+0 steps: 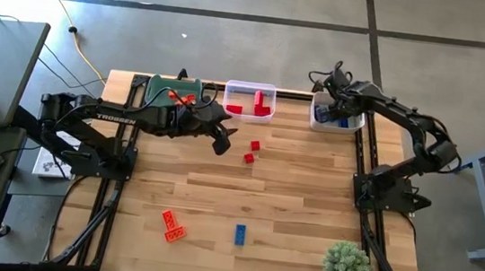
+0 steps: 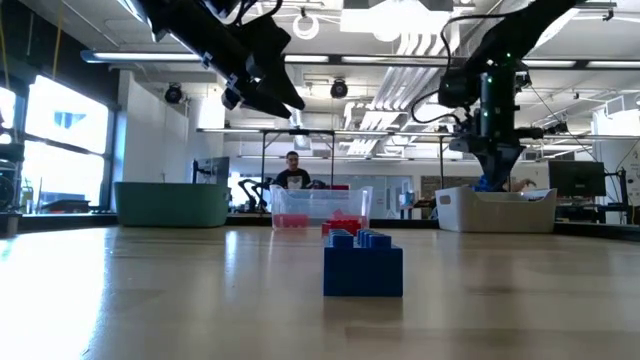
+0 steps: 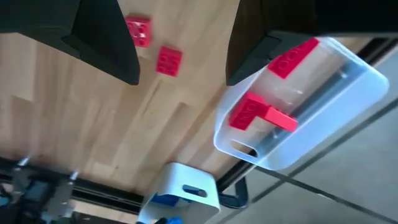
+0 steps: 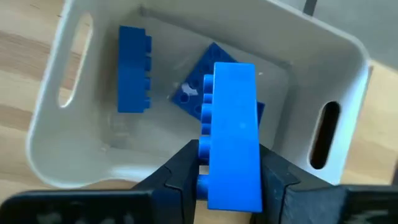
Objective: Sort & place blocks by color
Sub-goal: Put the blue game piece into the white bin, then put the red game piece into the transparent bin
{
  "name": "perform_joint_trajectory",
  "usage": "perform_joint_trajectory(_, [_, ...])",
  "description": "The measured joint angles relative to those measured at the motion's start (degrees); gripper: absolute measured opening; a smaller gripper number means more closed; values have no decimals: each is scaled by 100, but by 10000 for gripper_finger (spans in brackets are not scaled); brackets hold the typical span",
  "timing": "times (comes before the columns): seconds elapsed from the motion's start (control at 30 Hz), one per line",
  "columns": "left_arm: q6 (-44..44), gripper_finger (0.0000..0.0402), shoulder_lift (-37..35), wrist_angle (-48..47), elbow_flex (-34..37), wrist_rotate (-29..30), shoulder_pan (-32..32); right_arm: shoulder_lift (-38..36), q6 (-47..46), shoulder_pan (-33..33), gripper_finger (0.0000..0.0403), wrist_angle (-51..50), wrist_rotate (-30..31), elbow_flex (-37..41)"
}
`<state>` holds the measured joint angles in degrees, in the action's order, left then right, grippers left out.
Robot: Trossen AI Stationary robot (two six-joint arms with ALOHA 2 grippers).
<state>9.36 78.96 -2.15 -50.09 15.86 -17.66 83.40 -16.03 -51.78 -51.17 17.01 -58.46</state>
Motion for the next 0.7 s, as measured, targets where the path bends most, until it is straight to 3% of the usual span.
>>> perform_joint_trajectory(0.33, [142,225,-7,-338,0,14,194,17,377,-198,169,254,-284,46])
perform_joint_trajectory(0.7, [1310,225,-517,-2545,2,175,404,-71,244,-146,197,635,-2462,-237])
